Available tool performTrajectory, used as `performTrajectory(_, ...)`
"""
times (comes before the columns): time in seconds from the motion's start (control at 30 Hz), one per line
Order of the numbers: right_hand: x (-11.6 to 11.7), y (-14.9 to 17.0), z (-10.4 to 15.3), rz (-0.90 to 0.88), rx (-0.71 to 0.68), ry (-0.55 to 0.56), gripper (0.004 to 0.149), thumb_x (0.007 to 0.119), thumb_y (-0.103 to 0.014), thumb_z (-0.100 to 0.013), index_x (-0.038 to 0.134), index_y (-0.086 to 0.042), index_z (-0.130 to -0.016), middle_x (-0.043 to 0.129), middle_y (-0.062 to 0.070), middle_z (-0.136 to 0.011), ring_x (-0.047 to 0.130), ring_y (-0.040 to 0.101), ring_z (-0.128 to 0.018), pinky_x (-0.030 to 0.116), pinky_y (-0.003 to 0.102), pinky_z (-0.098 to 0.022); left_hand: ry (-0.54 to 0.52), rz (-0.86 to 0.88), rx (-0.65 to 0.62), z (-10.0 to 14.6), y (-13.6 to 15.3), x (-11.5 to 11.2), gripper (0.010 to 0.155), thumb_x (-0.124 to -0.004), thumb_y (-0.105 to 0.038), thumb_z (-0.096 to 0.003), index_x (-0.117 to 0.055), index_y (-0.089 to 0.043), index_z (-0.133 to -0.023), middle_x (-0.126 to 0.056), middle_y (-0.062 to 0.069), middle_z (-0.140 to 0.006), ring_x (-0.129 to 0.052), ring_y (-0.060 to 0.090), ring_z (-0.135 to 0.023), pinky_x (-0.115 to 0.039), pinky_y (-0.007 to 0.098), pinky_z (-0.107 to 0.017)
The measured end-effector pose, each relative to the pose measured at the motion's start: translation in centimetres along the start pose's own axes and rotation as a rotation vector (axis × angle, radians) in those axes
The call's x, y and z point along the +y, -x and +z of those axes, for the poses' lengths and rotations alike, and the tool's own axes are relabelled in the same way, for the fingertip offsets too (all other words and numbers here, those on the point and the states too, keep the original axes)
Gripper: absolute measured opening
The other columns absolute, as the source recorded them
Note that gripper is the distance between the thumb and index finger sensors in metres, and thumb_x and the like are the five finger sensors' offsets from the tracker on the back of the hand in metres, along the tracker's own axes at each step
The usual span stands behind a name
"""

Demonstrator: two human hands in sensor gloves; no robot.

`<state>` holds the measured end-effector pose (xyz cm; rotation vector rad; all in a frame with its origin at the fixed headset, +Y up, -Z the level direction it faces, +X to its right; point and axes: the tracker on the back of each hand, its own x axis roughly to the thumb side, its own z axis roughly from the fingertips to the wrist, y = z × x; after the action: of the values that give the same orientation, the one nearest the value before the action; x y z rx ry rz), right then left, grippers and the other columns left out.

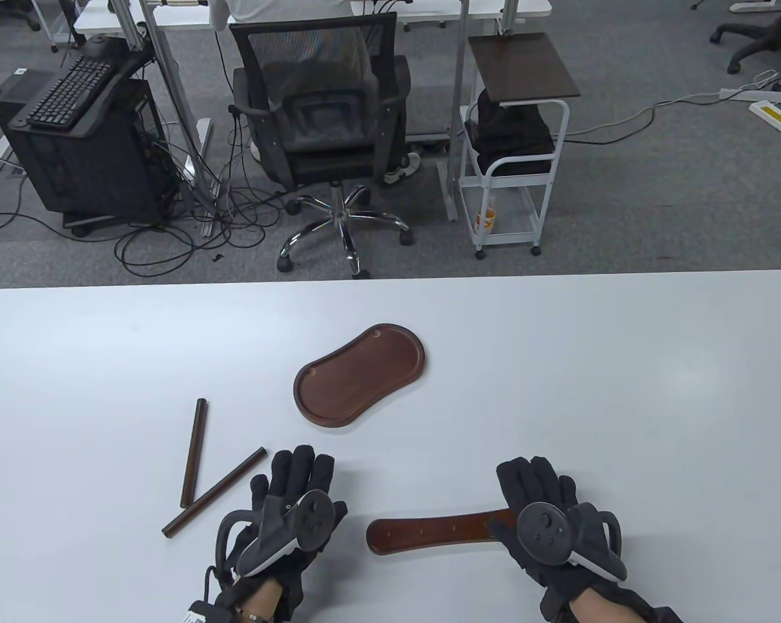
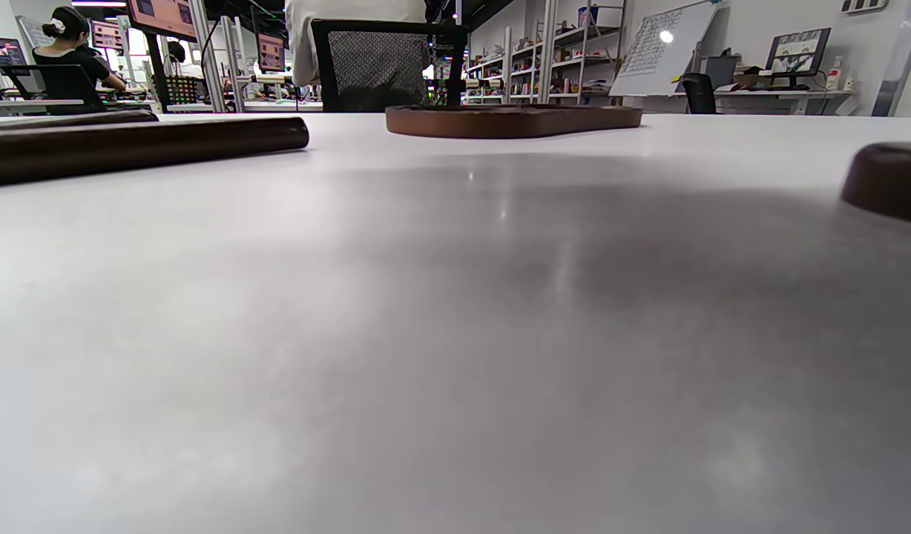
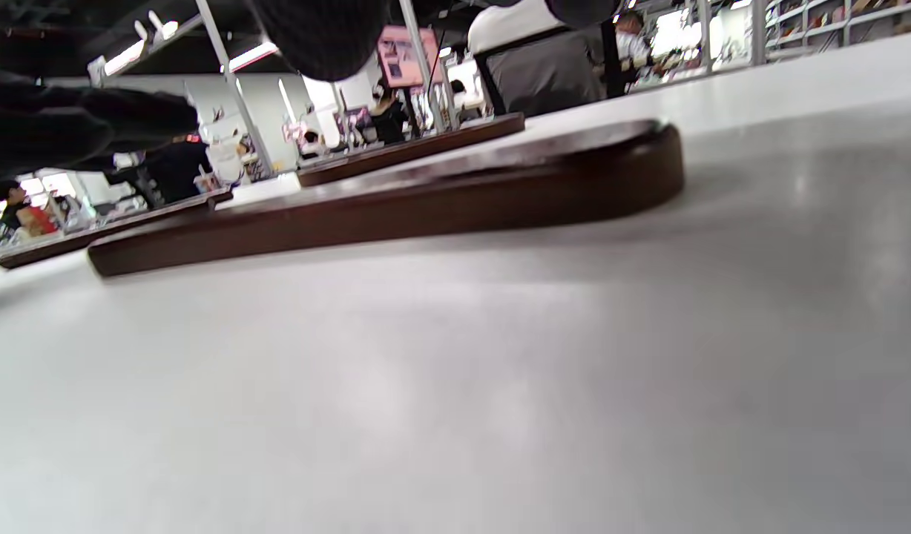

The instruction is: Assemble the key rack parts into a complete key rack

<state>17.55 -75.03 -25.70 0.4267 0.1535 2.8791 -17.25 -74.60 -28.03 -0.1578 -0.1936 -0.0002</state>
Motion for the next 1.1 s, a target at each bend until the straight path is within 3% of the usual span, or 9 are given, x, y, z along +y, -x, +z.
performTrajectory(0.07, 0.2, -0.1, -0.1, 0.036, -0.008, -0.057, 0.079, 0.072, -0.049, -0.053, 0.038, -0.01, -0.113, 0.048, 0.022, -0.119, 0.041, 0.051, -0.104, 0.038, 0.072, -0.069, 0.002, 0.002, 0.002, 0.0, 0.0, 0.0, 0.072, -0.043, -0.061, -0.0549, -0.023, -0.029, -0.117, -0.016, 0.007, -0.127, -0.024, 0.04, -0.115, -0.035, 0.066, -0.079)
performTrajectory(0.33, 1.4, -0.1, -0.6, 0.094, -0.002, -0.235, 0.084, 0.077, -0.05, -0.05, 0.038, -0.013, -0.114, 0.045, 0.019, -0.12, 0.042, 0.047, -0.106, 0.038, 0.069, -0.071, 0.01, 0.0, 0.008, 0.0, 0.0, 0.0, 0.072, -0.043, -0.06, -0.055, -0.023, -0.029, -0.117, -0.016, 0.007, -0.127, -0.025, 0.04, -0.115, -0.036, 0.066, -0.079)
performTrajectory(0.67, 1.7, -0.8, -0.7, 0.139, -0.053, -0.183, 0.07, 0.078, -0.041, -0.049, 0.056, -0.012, -0.108, 0.058, 0.02, -0.106, 0.057, 0.05, -0.088, 0.059, 0.066, -0.063, 0.016, 0.0, 0.015, 0.0, 0.1, 0.0, 0.071, -0.043, -0.06, -0.0553, -0.025, -0.029, -0.117, -0.017, 0.007, -0.127, -0.026, 0.04, -0.115, -0.037, 0.066, -0.079)
performTrajectory(0.8, 1.9, -1.1, -0.6, 0.183, -0.081, -0.209, 0.067, 0.074, -0.041, -0.052, 0.053, -0.013, -0.11, 0.056, 0.022, -0.106, 0.056, 0.051, -0.088, 0.057, 0.067, -0.064, 0.021, -0.001, 0.017, 0.0, 0.1, -0.1, 0.071, -0.043, -0.06, -0.0552, -0.025, -0.029, -0.117, -0.017, 0.007, -0.127, -0.026, 0.04, -0.115, -0.037, 0.066, -0.079)
performTrajectory(0.93, 2.1, -1.5, -0.6, 0.23, -0.107, -0.228, 0.067, 0.066, -0.038, -0.055, 0.046, -0.006, -0.112, 0.05, 0.023, -0.109, 0.052, 0.051, -0.092, 0.055, 0.069, -0.065, 0.022, -0.002, 0.019, 0.0, 0.2, 0.0, 0.071, -0.043, -0.06, -0.0552, -0.025, -0.029, -0.117, -0.017, 0.007, -0.127, -0.026, 0.04, -0.115, -0.037, 0.066, -0.079)
performTrajectory(1.1, 1.7, -1.1, -0.5, 0.118, -0.133, -0.227, 0.066, 0.061, -0.034, -0.056, 0.04, -0.002, -0.111, 0.045, 0.028, -0.111, 0.049, 0.054, -0.095, 0.056, 0.069, -0.064, 0.026, 0.0, 0.023, 0.0, 0.2, -0.1, 0.071, -0.043, -0.06, -0.0551, -0.025, -0.029, -0.117, -0.017, 0.007, -0.127, -0.026, 0.04, -0.115, -0.037, 0.066, -0.079)
